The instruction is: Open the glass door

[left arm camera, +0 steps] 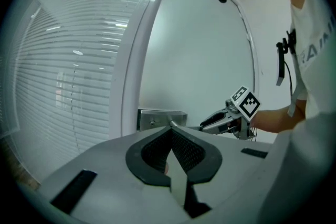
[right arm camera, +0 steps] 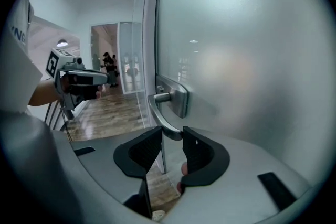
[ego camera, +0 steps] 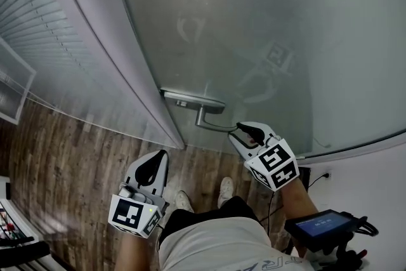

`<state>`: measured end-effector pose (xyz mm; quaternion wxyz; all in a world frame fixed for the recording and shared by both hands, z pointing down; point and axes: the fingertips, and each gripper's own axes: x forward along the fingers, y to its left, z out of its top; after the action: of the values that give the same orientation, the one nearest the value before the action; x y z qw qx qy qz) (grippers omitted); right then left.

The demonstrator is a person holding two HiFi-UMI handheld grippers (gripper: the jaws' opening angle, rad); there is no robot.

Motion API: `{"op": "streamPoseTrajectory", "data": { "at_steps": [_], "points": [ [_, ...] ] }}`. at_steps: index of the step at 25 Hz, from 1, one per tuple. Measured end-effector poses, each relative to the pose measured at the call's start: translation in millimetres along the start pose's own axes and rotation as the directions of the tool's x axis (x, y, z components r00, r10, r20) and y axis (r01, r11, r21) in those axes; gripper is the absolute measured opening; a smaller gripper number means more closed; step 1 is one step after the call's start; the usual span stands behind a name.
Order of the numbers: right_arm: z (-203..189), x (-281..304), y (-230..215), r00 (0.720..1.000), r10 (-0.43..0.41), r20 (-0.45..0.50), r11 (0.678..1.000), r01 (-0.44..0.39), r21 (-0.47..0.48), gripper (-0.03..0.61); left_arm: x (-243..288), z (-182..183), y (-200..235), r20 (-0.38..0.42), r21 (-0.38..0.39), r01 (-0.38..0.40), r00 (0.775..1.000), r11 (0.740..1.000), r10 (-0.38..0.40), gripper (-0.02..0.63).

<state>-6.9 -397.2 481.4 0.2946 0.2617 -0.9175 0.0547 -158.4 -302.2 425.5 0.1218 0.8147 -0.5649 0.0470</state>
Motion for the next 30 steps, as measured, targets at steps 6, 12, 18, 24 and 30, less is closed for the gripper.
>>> {"op": "streamPoseTrajectory", "data": {
  "at_steps": [6, 12, 18, 24, 30],
  "points": [
    [1.5, 0.4, -3.7, 1.000, -0.031, -0.003, 0.999, 0.031, 0.028, 0.129, 2.7, 5.6, -1.4, 0.003, -0.001, 0.015, 1.000, 1.000, -0.015, -0.006],
    [-7.9, 14.9, -5.9, 1.000, -0.013, 0.000, 0.995, 0.013, 0.101, 0.130, 8.0, 12.1, 0.1, 0.028, -0.008, 0.023, 0.999, 1.000, -0.023, -0.006],
    [-19.3, 21.0, -15.9, 0.995, -0.063, 0.076, 0.985, 0.049, 0.167, 0.132, 14.5, 10.5, -2.0, 0.059, -0.038, 0.005, 0.998, 0.999, -0.003, -0.006],
    [-11.2, 29.8, -34.0, 0.991, -0.093, 0.098, 0.982, 0.075, 0.174, 0.133, 20.7, 12.3, -9.5, 0.056, -0.028, 0.025, 0.998, 0.999, -0.023, -0.006],
    [-3.3, 41.9, -47.9, 0.991, -0.105, 0.078, 0.981, 0.090, 0.174, 0.133, 22.9, 12.6, -12.2, 0.055, -0.033, 0.034, 0.998, 0.999, -0.032, -0.006]
  ]
}}
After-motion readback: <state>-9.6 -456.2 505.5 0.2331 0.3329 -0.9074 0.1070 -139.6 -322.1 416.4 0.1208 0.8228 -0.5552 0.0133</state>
